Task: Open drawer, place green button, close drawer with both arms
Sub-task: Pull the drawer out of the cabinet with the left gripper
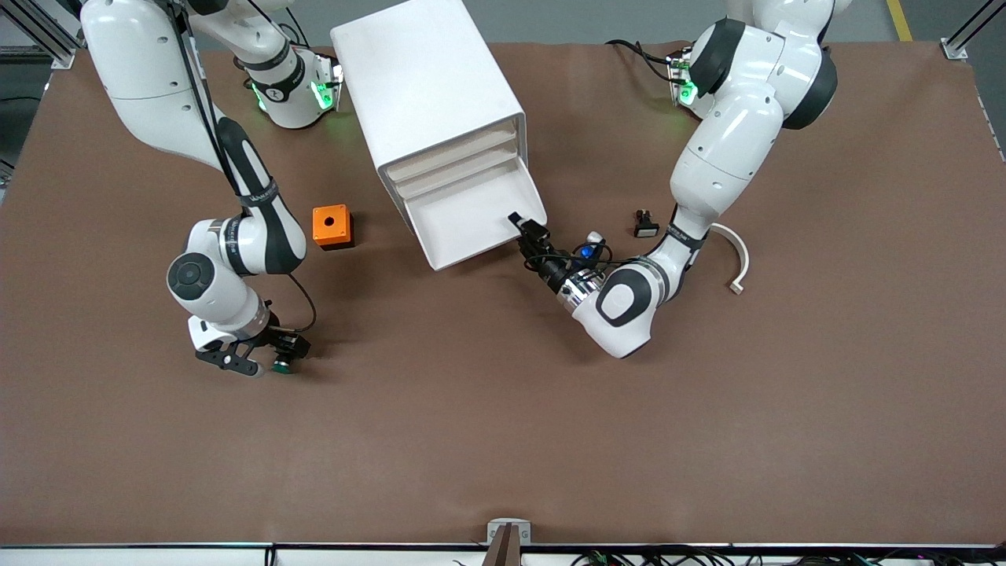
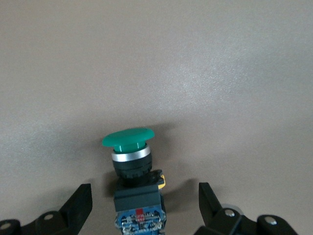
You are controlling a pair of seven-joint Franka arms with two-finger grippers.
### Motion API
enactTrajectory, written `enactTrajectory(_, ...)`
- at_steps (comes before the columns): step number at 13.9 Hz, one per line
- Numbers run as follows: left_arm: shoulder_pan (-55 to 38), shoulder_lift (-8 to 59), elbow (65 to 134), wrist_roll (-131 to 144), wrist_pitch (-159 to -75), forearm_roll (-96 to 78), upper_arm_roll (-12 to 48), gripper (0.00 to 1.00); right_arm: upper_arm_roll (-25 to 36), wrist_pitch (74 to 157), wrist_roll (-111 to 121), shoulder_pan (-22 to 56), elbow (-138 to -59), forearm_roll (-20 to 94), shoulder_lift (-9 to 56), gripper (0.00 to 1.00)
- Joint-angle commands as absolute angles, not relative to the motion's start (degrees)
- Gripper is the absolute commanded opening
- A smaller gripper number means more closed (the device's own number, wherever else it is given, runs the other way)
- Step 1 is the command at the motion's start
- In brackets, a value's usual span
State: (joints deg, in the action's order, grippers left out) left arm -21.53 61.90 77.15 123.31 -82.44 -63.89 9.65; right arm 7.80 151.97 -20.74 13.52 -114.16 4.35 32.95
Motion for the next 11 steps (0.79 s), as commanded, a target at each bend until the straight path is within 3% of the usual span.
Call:
enactTrajectory(1,-20.0,61.5,75.9,117.4,-81.8,-64.6,9.5,1.0,7.4,152.1,-20.4,13.2,-115.2,4.3,32.5,0.83)
enactTrajectory(4,-18.9,61.0,72.4,108.3,-81.8,-62.4,9.5,1.0,7.4,151.8,-20.7,13.3,-115.3,4.4,32.5,0.67)
enactTrajectory(9,-19.2,58.4,67.9,88.2,-82.0,-56.4,6.4,1.0,7.3,149.2,-20.9,13.3,-114.9,4.9,32.1,0.11)
enactTrajectory(10,-19.3,57.8,66.8,84.5,-82.7,-54.9,5.7,1.0,7.4,148.6,-20.9,13.3,-114.7,4.9,31.8,0.04)
enactTrajectory(11,-19.3,56.8,66.7,80.5,-84.4,-52.7,5.5,1.0,7.3,148.3,-20.9,13.2,-114.7,4.9,31.5,0.03)
